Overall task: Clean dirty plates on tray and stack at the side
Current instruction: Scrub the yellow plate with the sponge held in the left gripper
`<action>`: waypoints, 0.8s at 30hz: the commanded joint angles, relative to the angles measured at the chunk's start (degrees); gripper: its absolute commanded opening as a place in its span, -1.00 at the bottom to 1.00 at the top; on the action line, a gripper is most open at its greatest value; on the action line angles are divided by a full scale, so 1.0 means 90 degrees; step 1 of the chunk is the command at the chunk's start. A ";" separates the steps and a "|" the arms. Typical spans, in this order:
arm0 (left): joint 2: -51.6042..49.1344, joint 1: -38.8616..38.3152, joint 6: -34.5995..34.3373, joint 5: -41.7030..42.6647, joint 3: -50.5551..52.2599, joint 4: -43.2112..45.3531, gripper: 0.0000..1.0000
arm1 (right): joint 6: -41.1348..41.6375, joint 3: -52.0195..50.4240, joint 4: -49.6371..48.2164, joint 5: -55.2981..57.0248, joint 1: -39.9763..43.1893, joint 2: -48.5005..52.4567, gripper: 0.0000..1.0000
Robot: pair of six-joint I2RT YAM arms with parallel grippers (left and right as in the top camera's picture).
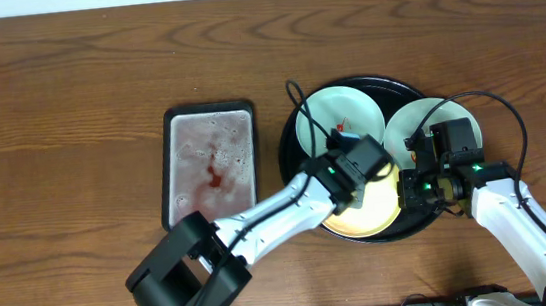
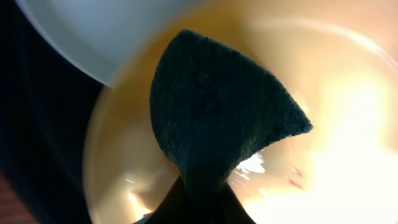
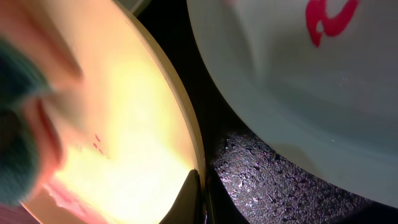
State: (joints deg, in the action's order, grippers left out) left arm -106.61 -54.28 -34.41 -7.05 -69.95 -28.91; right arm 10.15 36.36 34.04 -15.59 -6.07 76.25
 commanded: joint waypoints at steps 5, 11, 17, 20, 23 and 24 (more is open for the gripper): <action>0.0369 0.0073 0.0019 0.0406 -0.0085 0.0274 -0.85 | 0.0012 0.0007 0.0046 -0.0056 -0.0041 0.0029 -0.98; 0.0209 -0.0425 -0.0092 0.0600 -0.0075 0.0277 -0.85 | 0.0010 0.0007 0.0049 -0.0056 -0.0041 0.0029 -0.98; -0.0002 -0.0896 -0.0095 0.0595 -0.0073 0.0338 -0.85 | 0.0012 0.0007 0.0049 -0.0056 -0.0041 0.0029 -0.98; -0.0197 -0.0979 -0.0092 0.0590 -0.0073 0.0328 -0.85 | 0.0012 0.0007 0.0056 -0.0056 -0.0041 0.0029 -0.98; -0.0294 -0.0891 -0.0090 0.0389 -0.0068 0.0223 -0.85 | 0.0012 0.0007 0.0053 -0.0058 -0.0041 0.0029 -0.98; -0.0299 -0.0823 -0.0087 0.0274 -0.0070 0.0175 -0.85 | 0.0012 0.0007 0.0053 -0.0056 -0.0041 0.0029 -0.98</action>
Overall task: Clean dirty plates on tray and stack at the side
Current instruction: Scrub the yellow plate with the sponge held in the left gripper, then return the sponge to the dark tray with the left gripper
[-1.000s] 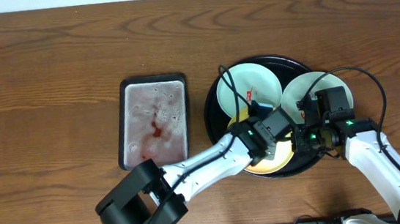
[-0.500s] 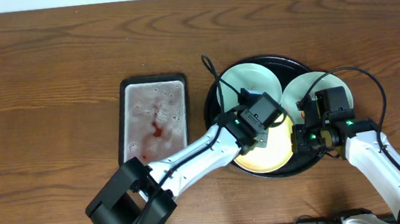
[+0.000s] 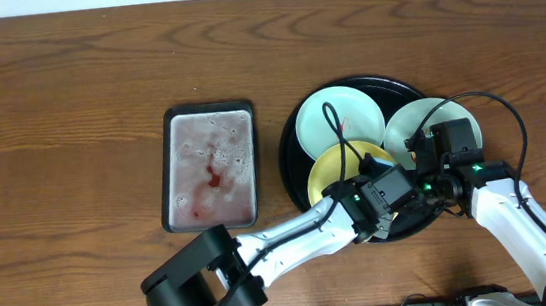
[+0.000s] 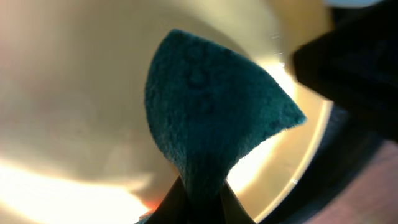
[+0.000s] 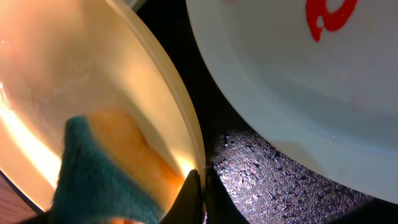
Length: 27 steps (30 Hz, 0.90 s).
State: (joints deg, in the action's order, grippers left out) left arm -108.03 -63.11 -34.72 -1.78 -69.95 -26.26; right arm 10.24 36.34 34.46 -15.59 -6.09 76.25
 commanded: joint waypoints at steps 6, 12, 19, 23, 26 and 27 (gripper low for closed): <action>-0.0134 0.0702 -0.0053 -0.0498 -0.0070 -0.0308 -0.85 | 0.0002 0.0010 0.0012 -0.0058 -0.0039 0.0029 -0.98; 0.0221 0.1141 -0.0053 -0.0495 -0.0102 -0.0284 -0.85 | 0.0000 0.0010 0.0005 -0.0056 -0.0039 0.0029 -0.98; 0.1088 0.1389 -0.0049 -0.0498 -0.0100 -0.0345 -0.85 | 0.0000 0.0010 0.0007 -0.0056 -0.0039 0.0029 -0.98; 0.1418 0.1615 0.0027 -0.0500 -0.0100 -0.0595 -0.85 | 0.0002 0.0007 0.0058 -0.0056 -0.0039 0.0029 -0.77; 0.1540 0.1950 0.0019 -0.0503 -0.0100 -0.0916 -0.85 | 0.0002 0.0000 0.0104 -0.0056 -0.0039 0.0029 -0.72; 0.1559 0.2086 0.0022 -0.0503 -0.0100 -0.1025 -0.85 | 0.0002 -0.0012 0.0104 -0.0056 -0.0039 0.0029 -0.70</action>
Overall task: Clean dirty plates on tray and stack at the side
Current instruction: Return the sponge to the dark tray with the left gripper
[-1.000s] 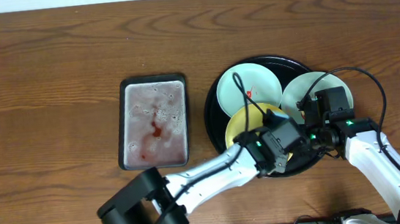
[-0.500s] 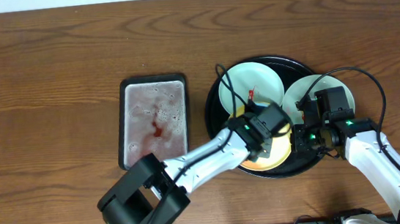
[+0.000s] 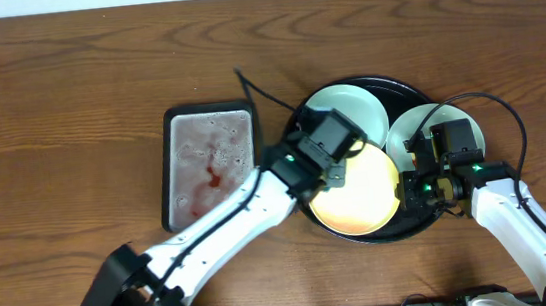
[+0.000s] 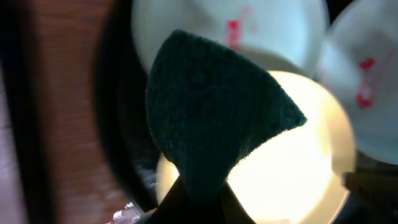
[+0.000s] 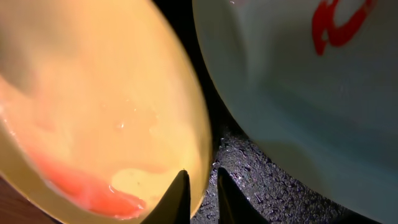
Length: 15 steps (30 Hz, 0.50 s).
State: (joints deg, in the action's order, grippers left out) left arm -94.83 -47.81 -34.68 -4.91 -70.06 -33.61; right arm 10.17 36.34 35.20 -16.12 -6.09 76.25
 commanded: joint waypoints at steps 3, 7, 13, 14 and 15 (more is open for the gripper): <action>0.0121 0.0891 0.0027 -0.0155 -0.0087 -0.0415 -0.85 | 0.0010 -0.0080 0.0017 0.0002 -0.0039 0.0029 -0.67; 0.0185 0.1566 0.0238 -0.0153 -0.0087 -0.0554 -0.85 | 0.0087 -0.0253 -0.0017 0.0000 -0.0039 0.0029 -0.64; 0.0248 0.2392 0.0699 -0.0153 -0.0085 -0.0580 -0.85 | 0.0177 -0.0432 -0.0352 -0.0194 -0.0039 0.0029 -0.62; 0.0245 0.2499 0.0755 -0.0153 -0.0068 -0.0583 -0.85 | 0.0177 -0.0432 -0.0410 -0.0248 -0.0039 0.0029 -0.62; 0.0245 0.2584 0.0760 -0.0153 -0.0046 -0.0583 -0.85 | 0.0182 -0.0432 -0.0459 -0.0274 -0.0039 0.0029 -0.63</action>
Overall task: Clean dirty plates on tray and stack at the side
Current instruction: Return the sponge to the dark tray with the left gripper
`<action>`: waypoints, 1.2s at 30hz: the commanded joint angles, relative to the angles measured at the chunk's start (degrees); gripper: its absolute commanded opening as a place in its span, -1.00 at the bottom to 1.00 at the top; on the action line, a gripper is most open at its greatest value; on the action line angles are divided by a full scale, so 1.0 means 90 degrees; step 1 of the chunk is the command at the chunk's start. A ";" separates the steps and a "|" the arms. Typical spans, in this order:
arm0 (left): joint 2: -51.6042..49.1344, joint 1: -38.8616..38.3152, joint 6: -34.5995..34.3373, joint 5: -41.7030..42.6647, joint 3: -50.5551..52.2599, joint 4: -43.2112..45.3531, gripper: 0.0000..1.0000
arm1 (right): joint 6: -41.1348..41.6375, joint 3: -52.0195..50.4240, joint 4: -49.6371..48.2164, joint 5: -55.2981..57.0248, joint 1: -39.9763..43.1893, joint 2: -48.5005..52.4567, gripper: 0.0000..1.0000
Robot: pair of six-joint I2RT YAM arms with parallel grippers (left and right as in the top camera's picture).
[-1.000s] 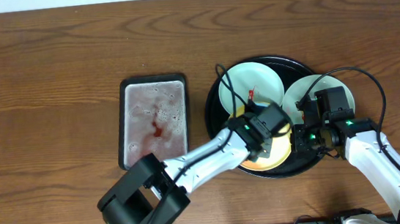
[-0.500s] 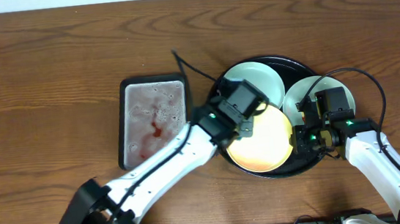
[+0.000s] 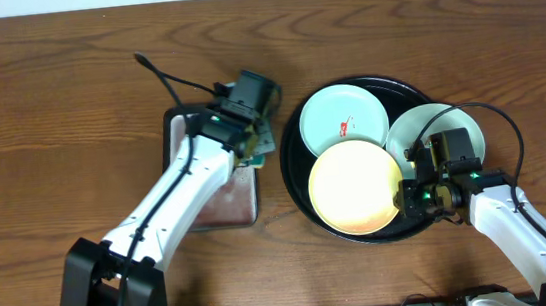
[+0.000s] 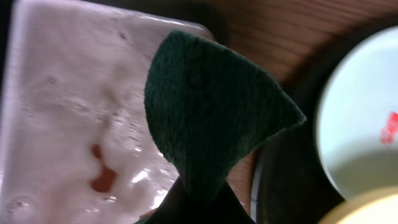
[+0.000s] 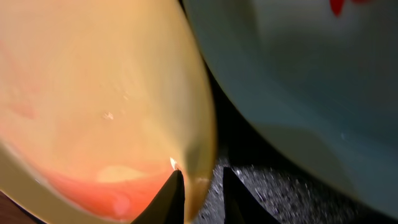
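My left gripper [image 3: 250, 125] is shut on a dark green sponge [image 4: 211, 106] and holds it over the right edge of the rectangular wash tray [image 3: 166, 173] of pinkish soapy water. On the round black tray [image 3: 294, 161] lie a yellow plate [image 3: 355, 187] and two pale green plates [image 3: 343, 114] [image 3: 438, 122], each with a red stain. My right gripper [image 5: 202, 180] is open, one finger on each side of the yellow plate's [image 5: 93, 93] right rim. A reddish film lies at that plate's near edge.
Brown wooden table [image 3: 45, 84] stretches to the left and the back. The wash tray and the round tray sit close together, with a narrow strip of wood [image 4: 249, 168] between them. Arm cables loop over both arms.
My left gripper has moved left with the sponge, from above the plates to over the wash tray's right edge. The right jaws stand wider apart around the yellow plate's rim.
The sponge was first on the yellow plate while my right gripper was shut on the plate's rim. Then the sponge was at the plate's near right part. Later it was raised over the round tray's left side with the right jaws parted, and now over the soapy water.
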State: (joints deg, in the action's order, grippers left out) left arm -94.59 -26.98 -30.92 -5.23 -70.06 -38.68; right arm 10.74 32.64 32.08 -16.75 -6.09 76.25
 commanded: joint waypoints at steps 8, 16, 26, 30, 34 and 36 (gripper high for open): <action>0.0180 0.0962 0.0415 -0.0112 0.0408 -0.0010 -0.85 | 0.0160 -0.0022 -0.0236 -0.0219 -0.0039 0.0029 -0.68; 0.0134 0.1311 0.0508 -0.0109 0.0767 0.0066 -0.85 | 0.0189 -0.0189 -0.0457 -0.0209 -0.0044 0.0029 -0.70; -0.0182 0.1311 0.0913 -0.0087 0.0784 0.0180 -0.84 | 0.0287 -0.0194 -0.0498 -0.0180 -0.0044 0.0029 -0.92; -0.0512 0.1311 0.0916 0.0160 0.0787 0.0177 -0.78 | 0.0284 -0.0194 -0.0549 -0.0185 -0.0044 0.0029 -0.98; -0.0789 0.1311 0.0911 0.0228 0.0787 0.0155 -0.78 | 0.0279 -0.0194 -0.0568 -0.0187 -0.0044 0.0029 -0.98; -0.0850 0.1311 0.0913 0.0228 0.0787 0.0153 -0.74 | 0.0277 -0.0194 -0.0590 -0.0187 -0.0044 0.0029 -0.98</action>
State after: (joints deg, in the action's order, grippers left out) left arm -101.25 -15.42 -23.68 -3.70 -63.33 -37.10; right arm 13.23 31.27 26.87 -18.02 -6.07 76.25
